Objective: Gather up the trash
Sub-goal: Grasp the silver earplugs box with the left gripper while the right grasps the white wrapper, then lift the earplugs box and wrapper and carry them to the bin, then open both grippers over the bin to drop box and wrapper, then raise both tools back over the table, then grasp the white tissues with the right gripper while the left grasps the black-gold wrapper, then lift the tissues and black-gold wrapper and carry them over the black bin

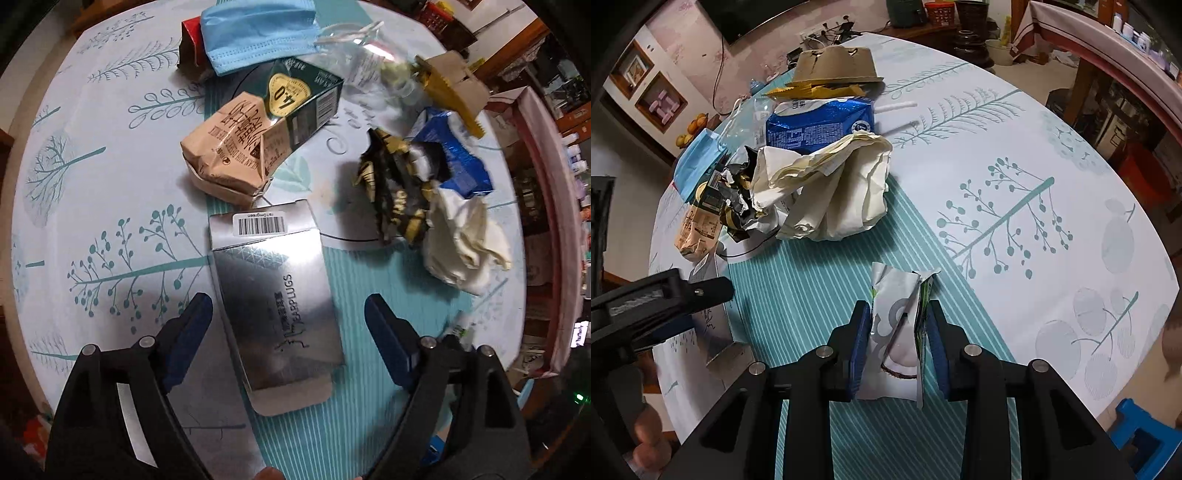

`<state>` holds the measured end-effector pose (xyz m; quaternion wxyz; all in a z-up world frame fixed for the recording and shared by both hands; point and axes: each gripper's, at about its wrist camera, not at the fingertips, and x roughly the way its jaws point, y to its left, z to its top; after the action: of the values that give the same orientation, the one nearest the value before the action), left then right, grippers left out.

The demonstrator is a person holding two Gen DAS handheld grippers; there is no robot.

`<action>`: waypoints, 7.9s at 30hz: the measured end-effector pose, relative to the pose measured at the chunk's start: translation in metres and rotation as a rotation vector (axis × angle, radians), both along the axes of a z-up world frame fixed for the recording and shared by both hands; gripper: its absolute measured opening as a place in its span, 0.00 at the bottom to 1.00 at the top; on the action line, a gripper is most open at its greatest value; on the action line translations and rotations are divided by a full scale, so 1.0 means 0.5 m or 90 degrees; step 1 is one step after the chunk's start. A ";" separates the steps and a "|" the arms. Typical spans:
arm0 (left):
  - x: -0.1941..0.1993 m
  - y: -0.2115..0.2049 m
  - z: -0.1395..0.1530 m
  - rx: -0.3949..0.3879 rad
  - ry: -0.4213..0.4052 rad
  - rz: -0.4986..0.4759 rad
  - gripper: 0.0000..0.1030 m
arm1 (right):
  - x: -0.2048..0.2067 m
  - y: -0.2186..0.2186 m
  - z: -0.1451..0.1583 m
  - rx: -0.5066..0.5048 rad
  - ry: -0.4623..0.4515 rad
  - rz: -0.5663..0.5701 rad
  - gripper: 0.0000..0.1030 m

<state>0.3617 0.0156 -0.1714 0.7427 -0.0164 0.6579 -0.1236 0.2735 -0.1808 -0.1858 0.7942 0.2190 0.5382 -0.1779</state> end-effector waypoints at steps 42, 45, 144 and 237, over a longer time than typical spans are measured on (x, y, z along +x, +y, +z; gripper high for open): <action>-0.384 0.052 0.215 -0.012 -0.168 0.069 0.58 | -0.254 -0.045 0.169 0.148 -0.132 0.272 0.09; -0.472 0.040 0.235 -0.012 -0.191 0.097 0.58 | -0.311 -0.050 0.187 0.145 -0.139 0.324 0.09; -0.798 0.128 0.484 -0.048 -0.384 0.036 0.96 | -0.574 0.062 0.374 0.067 -0.231 0.272 0.58; -0.253 -0.176 0.240 0.014 -0.187 -0.034 0.43 | -0.114 -0.169 0.151 0.216 -0.101 0.229 0.11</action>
<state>0.2350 -0.0724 -0.0515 0.8275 0.0275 0.5437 -0.1373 0.2164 -0.2655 -0.1105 0.8046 0.2628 0.5270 0.0766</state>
